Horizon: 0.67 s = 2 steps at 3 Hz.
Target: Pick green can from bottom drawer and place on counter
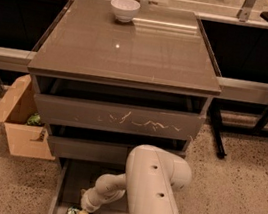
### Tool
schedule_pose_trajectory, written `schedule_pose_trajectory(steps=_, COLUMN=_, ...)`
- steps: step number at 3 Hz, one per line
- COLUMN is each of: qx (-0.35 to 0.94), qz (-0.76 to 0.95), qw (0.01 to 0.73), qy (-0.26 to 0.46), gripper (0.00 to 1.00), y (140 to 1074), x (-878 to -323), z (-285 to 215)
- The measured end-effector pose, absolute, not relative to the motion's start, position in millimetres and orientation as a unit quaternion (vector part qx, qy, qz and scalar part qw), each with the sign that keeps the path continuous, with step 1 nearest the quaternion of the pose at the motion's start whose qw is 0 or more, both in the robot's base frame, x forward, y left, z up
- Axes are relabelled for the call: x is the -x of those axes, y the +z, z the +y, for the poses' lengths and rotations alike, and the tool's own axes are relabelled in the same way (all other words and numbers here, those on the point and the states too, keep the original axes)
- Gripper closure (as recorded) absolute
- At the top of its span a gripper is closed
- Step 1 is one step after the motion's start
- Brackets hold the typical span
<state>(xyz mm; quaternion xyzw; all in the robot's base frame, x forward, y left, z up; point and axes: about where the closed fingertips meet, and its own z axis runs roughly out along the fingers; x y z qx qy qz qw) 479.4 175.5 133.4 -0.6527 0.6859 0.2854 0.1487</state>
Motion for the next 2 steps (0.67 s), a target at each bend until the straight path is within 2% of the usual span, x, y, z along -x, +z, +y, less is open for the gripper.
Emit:
schedule_pose_trajectory(steps=1, qx=0.652, qz=0.691, qw=0.143, qy=0.279, gripper=0.18, y=124.5, x=-477.2, z=174.7)
schedule_pose_trajectory(steps=2, qx=0.651, qz=0.691, qw=0.142, qy=0.279, gripper=0.42, y=123.6, x=-476.7, z=174.5)
